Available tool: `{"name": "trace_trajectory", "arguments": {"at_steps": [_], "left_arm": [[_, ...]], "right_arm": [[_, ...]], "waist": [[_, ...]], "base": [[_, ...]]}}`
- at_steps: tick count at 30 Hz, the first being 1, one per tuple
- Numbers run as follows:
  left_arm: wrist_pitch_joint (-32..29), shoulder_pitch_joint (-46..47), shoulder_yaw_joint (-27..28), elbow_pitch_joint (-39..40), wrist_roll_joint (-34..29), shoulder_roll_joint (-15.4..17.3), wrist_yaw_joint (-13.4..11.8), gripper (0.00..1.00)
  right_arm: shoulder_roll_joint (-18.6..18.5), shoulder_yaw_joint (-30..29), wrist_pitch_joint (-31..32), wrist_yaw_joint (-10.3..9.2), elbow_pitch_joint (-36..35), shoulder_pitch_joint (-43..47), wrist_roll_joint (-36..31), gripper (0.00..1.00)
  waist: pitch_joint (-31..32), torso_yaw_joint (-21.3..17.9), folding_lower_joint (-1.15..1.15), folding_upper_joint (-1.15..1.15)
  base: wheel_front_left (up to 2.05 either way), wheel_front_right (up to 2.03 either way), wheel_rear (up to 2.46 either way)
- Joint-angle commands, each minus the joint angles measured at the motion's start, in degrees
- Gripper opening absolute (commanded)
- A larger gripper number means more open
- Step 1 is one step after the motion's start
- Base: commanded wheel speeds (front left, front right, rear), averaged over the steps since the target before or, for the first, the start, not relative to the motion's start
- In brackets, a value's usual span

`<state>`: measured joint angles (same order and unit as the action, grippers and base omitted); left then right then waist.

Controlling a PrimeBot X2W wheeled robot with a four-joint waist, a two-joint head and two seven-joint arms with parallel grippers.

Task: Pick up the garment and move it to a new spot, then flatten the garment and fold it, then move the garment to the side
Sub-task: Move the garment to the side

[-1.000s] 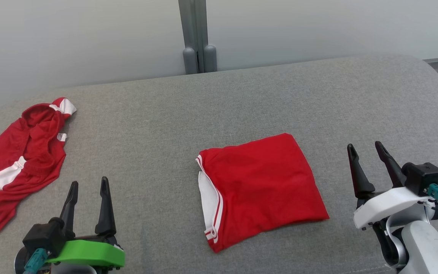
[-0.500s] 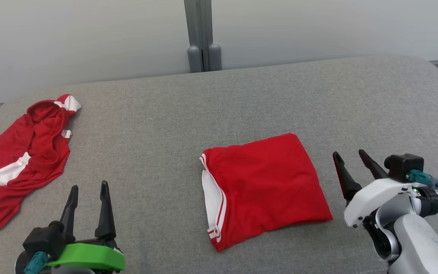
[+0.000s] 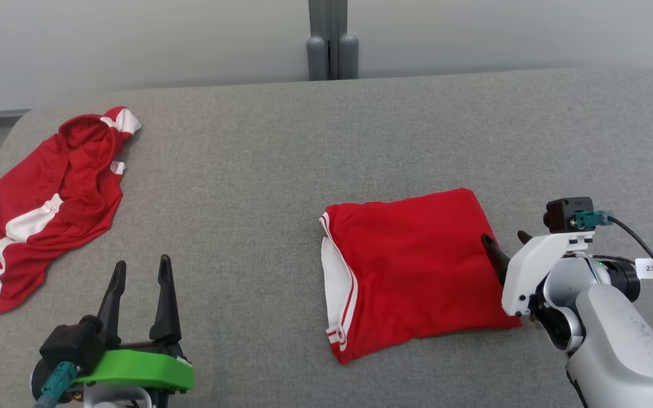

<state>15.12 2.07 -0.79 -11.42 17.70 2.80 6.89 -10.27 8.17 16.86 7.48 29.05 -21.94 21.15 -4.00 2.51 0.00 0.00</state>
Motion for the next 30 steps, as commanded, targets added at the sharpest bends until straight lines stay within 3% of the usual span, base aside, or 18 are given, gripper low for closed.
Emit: {"name": "trace_trajectory", "arguments": {"at_steps": [1, 10, 11, 13, 22, 30], "left_arm": [[0.0, 1.5, 0.0, 0.3, 0.4, 0.2, 0.2, 1.0], [0.0, 3.4, -0.2, 0.9, 0.4, 0.2, 0.2, 1.0], [0.0, 3.6, -0.2, 0.8, 0.4, 0.2, 0.2, 1.0], [0.0, 3.8, 0.0, 0.8, 0.4, 0.2, 0.3, 1.0], [0.0, 4.8, 0.3, 1.6, -0.1, 0.2, 0.4, 1.0], [0.0, 6.6, 0.6, 4.8, -2.0, 0.2, 0.6, 1.0]], "right_arm": [[0.0, -0.1, 0.5, 0.03, 1.0, -1.1, -0.5, 1.0], [0.6, 0.5, 5.4, 0.03, 7.4, -2.4, -1.9, 1.0], [0.6, 1.2, 6.4, 0.04, 8.0, -2.2, -2.0, 0.54], [0.1, 2.5, 7.4, 0.03, 8.6, -2.1, -2.7, 0.0], [-4.0, 9.2, 6.4, -0.03, 5.7, -7.7, -2.4, 0.0], [-9.2, 13.2, 3.3, -0.02, 3.6, -17.3, -4.8, 0.0]], "waist": [[-2.4, 1.8, 0.0, 0.0], [-5.7, 3.3, 0.0, 0.0], [-5.9, 3.3, 0.0, 0.0], [-6.1, 3.2, 0.0, 0.0], [-7.8, 1.6, 0.0, 0.0], [-13.0, -3.5, 0.0, 0.0]], "base": [[0.0, 0.0, 0.0], [0.0, 0.0, 0.0], [0.0, 0.0, 0.0], [0.0, 0.0, 0.0], [0.0, 0.0, 0.0], [0.0, 0.0, 0.0]]}}
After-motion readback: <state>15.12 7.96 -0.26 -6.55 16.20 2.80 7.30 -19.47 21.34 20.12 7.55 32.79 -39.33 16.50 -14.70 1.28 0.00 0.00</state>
